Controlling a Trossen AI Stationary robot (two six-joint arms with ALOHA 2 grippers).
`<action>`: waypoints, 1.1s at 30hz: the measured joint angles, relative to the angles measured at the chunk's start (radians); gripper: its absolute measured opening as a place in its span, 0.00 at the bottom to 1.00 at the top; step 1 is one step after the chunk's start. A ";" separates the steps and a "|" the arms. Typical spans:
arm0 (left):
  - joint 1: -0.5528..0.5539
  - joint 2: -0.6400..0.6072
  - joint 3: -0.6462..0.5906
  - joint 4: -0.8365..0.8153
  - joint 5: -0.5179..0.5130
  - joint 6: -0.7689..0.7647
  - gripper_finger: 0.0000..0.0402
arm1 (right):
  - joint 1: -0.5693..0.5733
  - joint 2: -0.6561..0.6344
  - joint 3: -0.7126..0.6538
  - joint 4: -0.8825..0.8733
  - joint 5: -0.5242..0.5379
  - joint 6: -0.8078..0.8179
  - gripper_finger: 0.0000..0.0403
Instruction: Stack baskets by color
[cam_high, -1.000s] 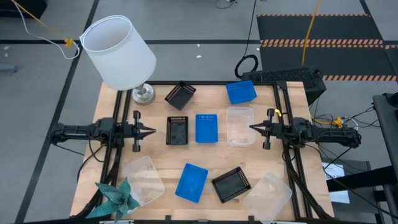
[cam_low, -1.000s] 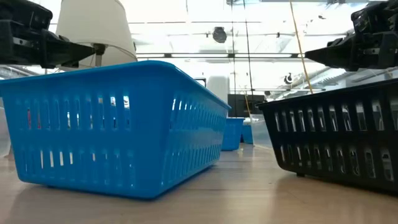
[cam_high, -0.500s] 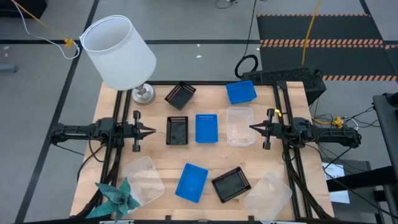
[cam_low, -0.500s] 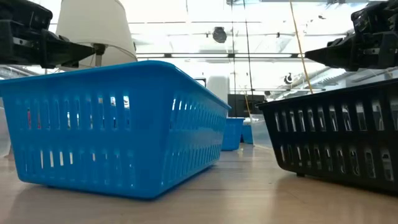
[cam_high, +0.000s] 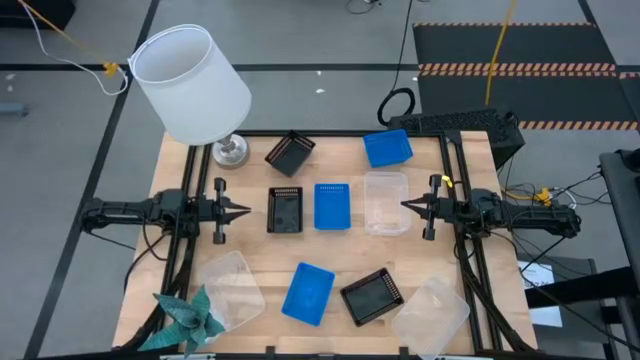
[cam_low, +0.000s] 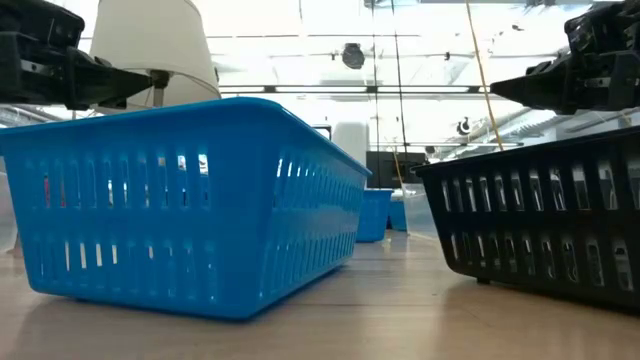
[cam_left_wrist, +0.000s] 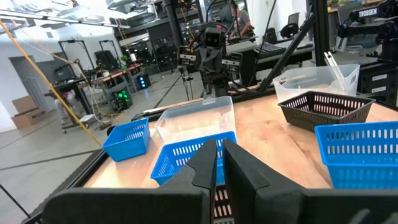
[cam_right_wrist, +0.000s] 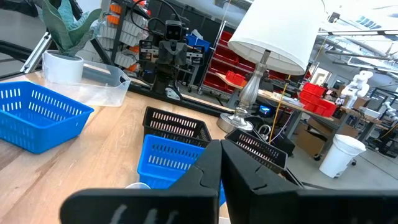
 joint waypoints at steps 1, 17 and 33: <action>0.000 0.000 0.000 0.000 0.000 0.000 0.08 | 0.000 0.000 0.000 0.000 0.000 0.000 0.00; 0.000 0.000 0.000 0.012 -0.004 0.000 0.08 | 0.000 0.000 0.000 0.000 -0.001 0.020 0.00; 0.000 0.000 -0.001 0.035 -0.003 -0.030 0.08 | 0.000 0.000 0.000 0.000 -0.001 0.260 0.00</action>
